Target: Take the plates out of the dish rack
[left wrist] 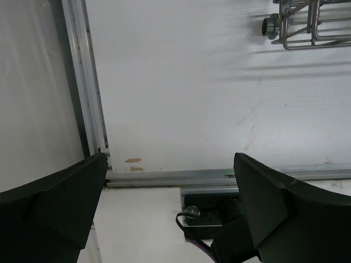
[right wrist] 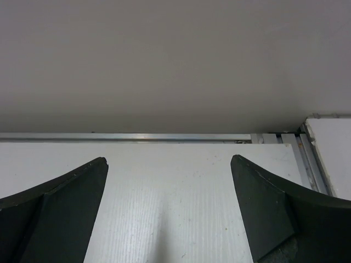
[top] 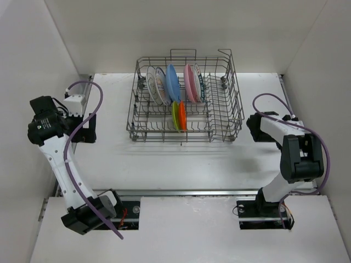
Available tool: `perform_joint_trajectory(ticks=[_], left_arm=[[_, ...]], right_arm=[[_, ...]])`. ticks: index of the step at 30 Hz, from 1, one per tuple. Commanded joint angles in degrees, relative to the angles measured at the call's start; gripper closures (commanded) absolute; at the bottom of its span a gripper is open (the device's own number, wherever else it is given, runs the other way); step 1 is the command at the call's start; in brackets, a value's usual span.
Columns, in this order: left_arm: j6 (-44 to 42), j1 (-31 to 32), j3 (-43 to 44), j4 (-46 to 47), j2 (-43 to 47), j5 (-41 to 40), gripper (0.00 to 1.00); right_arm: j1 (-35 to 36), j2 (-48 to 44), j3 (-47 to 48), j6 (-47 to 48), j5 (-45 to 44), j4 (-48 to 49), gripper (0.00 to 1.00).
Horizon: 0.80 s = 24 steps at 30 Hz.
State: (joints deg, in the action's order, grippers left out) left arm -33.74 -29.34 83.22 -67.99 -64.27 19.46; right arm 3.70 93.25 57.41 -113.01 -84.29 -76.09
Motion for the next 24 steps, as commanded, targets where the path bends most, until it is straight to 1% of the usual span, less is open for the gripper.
perform_joint_trajectory(ticks=[1,2,3,4,5,6,7,8,9,10,11,12,13,14,15,16,17,18,19,20,21,22,23,24], left_arm=[[0.2,-0.1,5.0,-0.7,-1.9,2.0,0.0],[1.3,-0.1,6.4,-0.7,-2.9,2.0,0.0],[5.0,-0.1,8.1,-0.7,-3.6,1.3,0.0],[5.8,-0.1,13.1,-2.0,-4.5,0.8,0.0],[4.9,-0.1,16.4,-3.5,-5.4,0.8,0.0],[3.2,-0.1,20.4,-5.6,-8.0,3.2,0.0],[1.4,-0.1,28.9,-10.2,-9.1,4.6,0.0],[-1.4,-0.1,32.8,-12.2,-10.1,5.9,0.0],[-2.3,-0.1,35.7,-13.5,-10.6,7.9,0.0],[-2.3,-0.1,37.2,-13.5,-9.7,8.0,0.0],[-0.4,-0.1,35.1,-9.4,-8.3,7.3,0.0],[0.5,-0.1,32.1,-6.7,-6.2,7.3,0.0],[-0.4,-0.1,29.8,-5.3,-3.6,9.3,0.0],[-1.8,0.4,28.8,-6.6,-3.6,10.8,0.0],[-2.6,0.4,28.8,-7.5,-4.3,11.7,0.0],[-1.1,1.3,28.8,-7.5,-5.9,12.3,0.0],[1.9,1.3,28.0,-7.5,-6.6,12.3,0.0],[5.2,1.9,26.5,-5.1,-7.4,12.3,0.0],[8.1,1.9,25.8,-4.5,-9.6,12.3,0.0],[11.4,2.6,25.8,-4.5,-11.2,14.3,0.0],[12.2,3.3,25.8,-6.9,-12.9,16.2,0.0],[13.1,4.0,25.8,-8.0,-14.8,17.5,0.0],[13.7,4.8,26.3,-8.9,-18.7,18.5,0.02],[14.7,7.4,26.3,-10.0,-20.5,18.5,0.07]], right_arm=[[-0.4,-1.2,2.5,-1.7,-9.7,-3.4,0.0],[-0.4,-2.0,3.7,0.3,-9.7,-3.4,0.0],[-0.4,-3.1,4.5,1.8,-9.7,-3.4,0.0],[-0.4,-5.1,6.9,3.7,-10.5,-3.4,0.0],[-0.4,-6.0,8.5,5.9,-10.5,-3.4,0.0],[-0.4,-6.5,10.4,11.2,-11.3,-3.4,0.0],[-0.4,-6.5,15.0,13.9,-12.6,-3.4,0.0],[-0.4,-7.0,17.2,15.6,-13.7,-3.4,0.0],[0.6,-7.0,19.6,19.3,-14.7,-3.4,0.0],[1.6,-7.6,21.8,21.7,-16.2,-3.4,0.0],[4.0,-7.6,26.3,24.0,-16.3,-3.4,0.0],[5.4,-8.4,28.5,26.2,-16.3,-3.4,0.0],[7.1,-9.0,30.8,30.6,-16.3,-3.4,0.0],[10.8,-9.0,35.9,33.4,-14.5,-3.4,0.0],[12.6,-8.4,38.8,36.4,-12.9,-3.4,0.0],[14.5,-7.6,41.8,43.3,-11.5,-3.4,0.0],[16.4,-6.8,44.8,46.8,-10.0,-3.4,0.0],[19.9,-4.3,51.4,50.1,-7.1,-2.9,0.0],[21.7,-3.0,55.2,53.9,-5.4,-2.4,0.0],[23.1,-1.7,59.0,67.4,-3.1,-0.3,0.0],[24.8,-1.1,63.3,78.3,8.0,12.2,0.0],[24.9,-3.1,63.4,89.1,19.1,19.9,0.0],[24.9,-5.3,62.0,99.8,33.2,25.3,0.0],[24.9,-8.1,59.7,101.4,45.1,35.0,0.0]])
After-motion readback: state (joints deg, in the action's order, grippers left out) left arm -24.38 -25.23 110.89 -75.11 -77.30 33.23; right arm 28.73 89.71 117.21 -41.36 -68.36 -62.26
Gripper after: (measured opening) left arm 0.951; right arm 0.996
